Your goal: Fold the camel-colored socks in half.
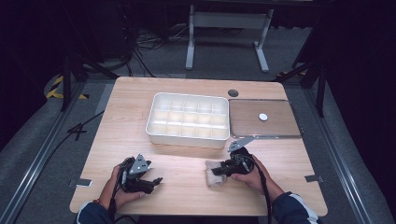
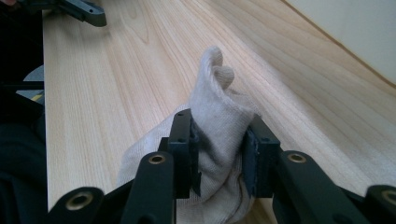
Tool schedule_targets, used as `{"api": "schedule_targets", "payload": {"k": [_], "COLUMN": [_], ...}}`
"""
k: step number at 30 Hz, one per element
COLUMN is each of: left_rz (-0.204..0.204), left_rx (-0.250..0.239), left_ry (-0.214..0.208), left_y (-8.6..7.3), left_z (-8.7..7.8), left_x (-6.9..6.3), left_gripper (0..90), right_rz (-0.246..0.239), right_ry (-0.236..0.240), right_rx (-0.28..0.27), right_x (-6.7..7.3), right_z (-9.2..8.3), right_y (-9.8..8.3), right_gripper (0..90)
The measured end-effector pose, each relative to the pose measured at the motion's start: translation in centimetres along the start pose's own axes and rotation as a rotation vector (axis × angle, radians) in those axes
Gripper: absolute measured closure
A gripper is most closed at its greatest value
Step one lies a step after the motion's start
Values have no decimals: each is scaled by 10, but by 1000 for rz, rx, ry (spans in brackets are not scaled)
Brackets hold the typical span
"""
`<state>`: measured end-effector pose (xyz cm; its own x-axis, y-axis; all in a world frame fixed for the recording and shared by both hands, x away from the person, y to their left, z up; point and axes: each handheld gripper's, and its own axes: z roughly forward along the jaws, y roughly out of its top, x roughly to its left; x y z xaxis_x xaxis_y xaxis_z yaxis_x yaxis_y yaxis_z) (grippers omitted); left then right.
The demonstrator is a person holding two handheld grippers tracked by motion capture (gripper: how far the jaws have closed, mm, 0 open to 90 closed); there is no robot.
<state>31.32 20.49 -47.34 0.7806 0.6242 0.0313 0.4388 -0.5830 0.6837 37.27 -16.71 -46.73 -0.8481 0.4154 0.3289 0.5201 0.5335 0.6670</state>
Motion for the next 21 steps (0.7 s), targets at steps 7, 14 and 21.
{"api": "schedule_targets", "payload": {"k": [7, 14, 21], "left_rz": [-7, -35, -48], "left_rx": [11, -8, -7], "left_ry": [-7, -17, -17], "left_y": [3, 3, 3], "left_z": [11, 16, 16], "left_x": [1, 5, 5], "left_gripper": [192, 153, 153], "right_rz": [-59, -91, -98], "right_ry": [-63, -147, -197], "right_rx": [-31, -70, -107], "right_x": [8, 8, 8], "right_z": [-12, -27, -40], "right_y": [0, -1, -3], "right_gripper": [698, 698, 697]}}
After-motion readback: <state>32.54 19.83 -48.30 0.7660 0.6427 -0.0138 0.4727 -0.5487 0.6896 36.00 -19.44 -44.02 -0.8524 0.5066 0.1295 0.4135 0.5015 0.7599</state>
